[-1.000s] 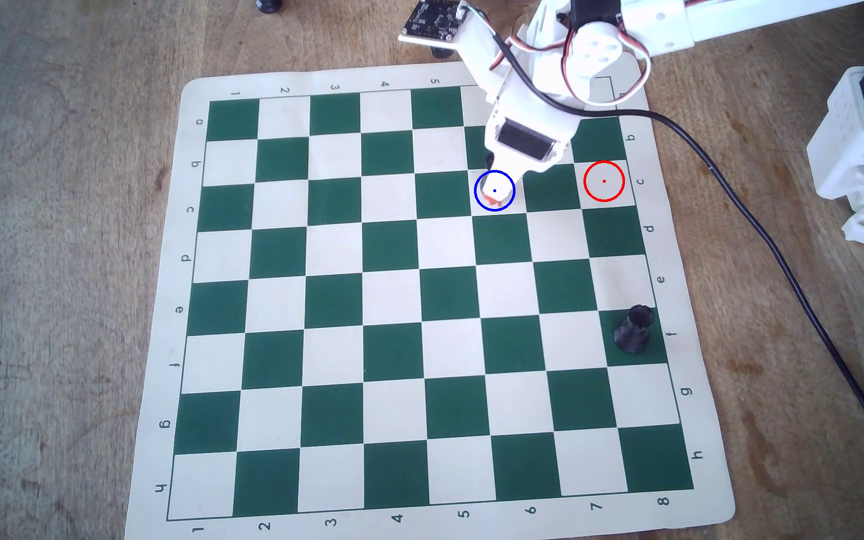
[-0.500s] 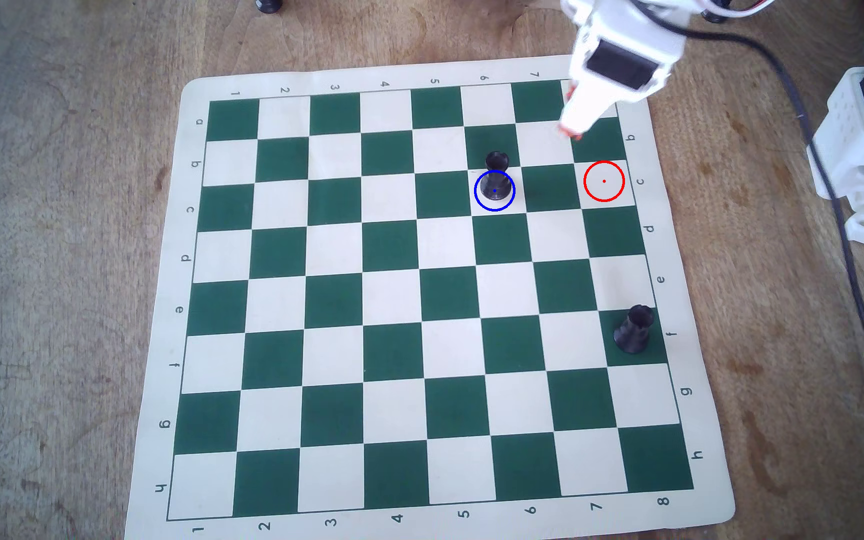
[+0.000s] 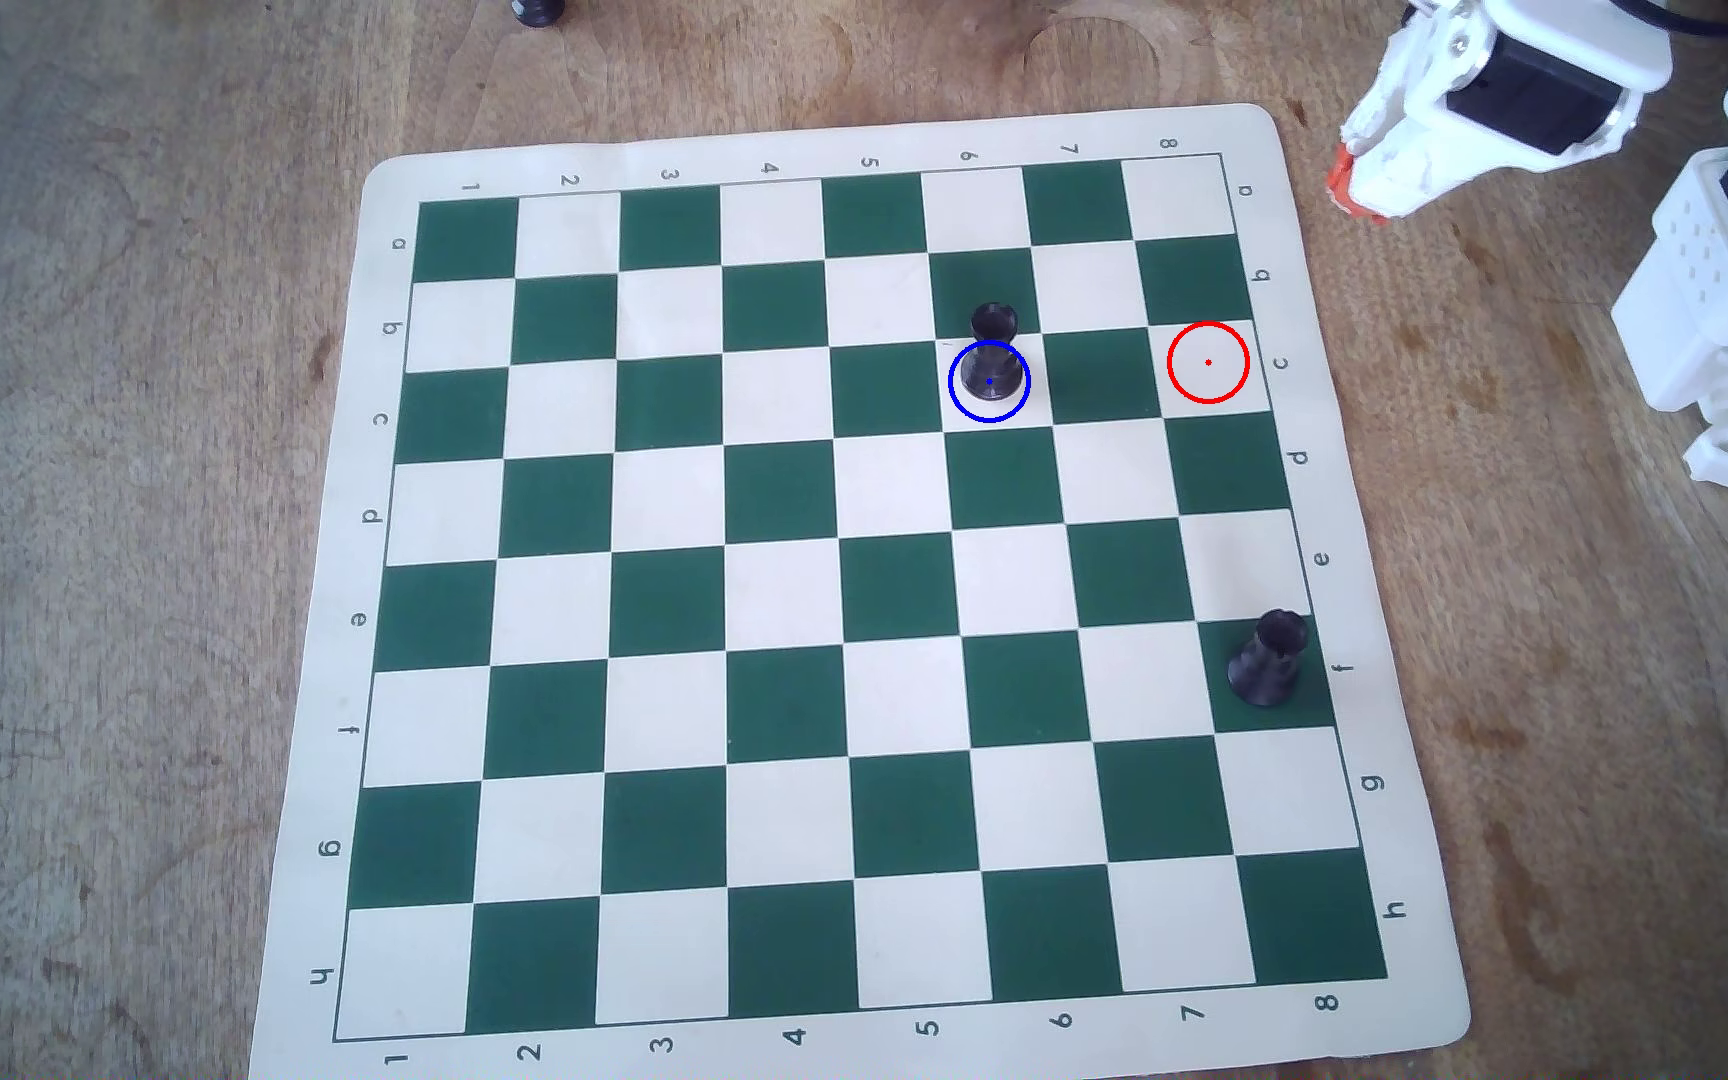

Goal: Move the chess piece from red to blue

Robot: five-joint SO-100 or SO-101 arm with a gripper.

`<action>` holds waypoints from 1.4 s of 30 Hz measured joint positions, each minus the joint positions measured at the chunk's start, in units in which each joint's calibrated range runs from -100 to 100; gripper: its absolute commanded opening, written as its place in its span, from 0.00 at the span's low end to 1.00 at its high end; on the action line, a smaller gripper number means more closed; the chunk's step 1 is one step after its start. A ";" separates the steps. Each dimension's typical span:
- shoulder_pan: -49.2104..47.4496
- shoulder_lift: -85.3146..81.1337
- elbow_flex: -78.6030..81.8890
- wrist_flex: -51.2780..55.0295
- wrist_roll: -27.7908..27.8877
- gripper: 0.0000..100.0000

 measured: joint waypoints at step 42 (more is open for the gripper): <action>4.65 -48.43 67.69 -165.42 11.33 0.00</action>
